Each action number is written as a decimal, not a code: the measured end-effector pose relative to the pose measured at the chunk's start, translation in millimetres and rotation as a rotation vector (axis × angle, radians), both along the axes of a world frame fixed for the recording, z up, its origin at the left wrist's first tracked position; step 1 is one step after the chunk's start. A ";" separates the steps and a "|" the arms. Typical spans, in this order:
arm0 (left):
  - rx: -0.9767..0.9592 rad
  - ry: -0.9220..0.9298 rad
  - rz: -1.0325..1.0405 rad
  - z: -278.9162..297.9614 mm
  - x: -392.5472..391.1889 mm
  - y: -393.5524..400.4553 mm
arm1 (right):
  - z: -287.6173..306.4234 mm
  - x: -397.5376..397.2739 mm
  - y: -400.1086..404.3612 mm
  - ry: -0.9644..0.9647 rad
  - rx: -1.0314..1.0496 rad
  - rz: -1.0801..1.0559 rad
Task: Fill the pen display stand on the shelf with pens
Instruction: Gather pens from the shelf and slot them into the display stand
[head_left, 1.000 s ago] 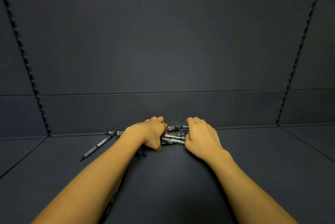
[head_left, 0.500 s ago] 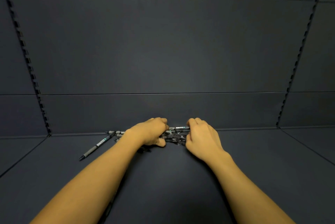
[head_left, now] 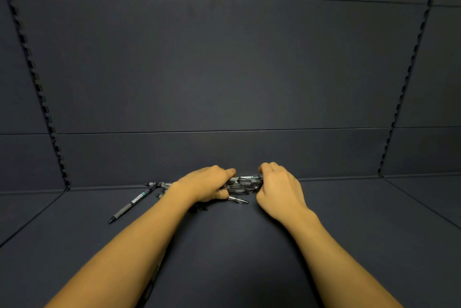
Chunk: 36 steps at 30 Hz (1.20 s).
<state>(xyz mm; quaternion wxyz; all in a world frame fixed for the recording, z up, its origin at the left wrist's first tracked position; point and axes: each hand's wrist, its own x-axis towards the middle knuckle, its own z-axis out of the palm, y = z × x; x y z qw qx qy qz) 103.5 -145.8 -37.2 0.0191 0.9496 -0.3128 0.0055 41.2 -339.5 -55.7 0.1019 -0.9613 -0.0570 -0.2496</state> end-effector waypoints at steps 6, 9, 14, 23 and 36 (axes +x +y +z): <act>0.003 0.067 -0.039 -5.4 2.5 4.8 | 1.6 -2.2 -1.2 0.043 -0.003 -0.004; 0.014 0.113 -0.040 -8.3 8.2 8.3 | 0.7 -2.0 -1.4 0.046 -0.009 -0.003; -0.004 0.171 -0.059 -11.9 10.2 8.8 | 1.0 -2.1 -0.9 0.058 -0.015 -0.004; -0.002 0.389 0.026 5.6 2.5 18.3 | -0.4 -1.4 -2.3 0.057 -0.011 -0.003; 0.045 0.313 0.020 -10.1 -1.1 5.5 | -2.0 -3.7 -1.5 0.033 -0.012 0.003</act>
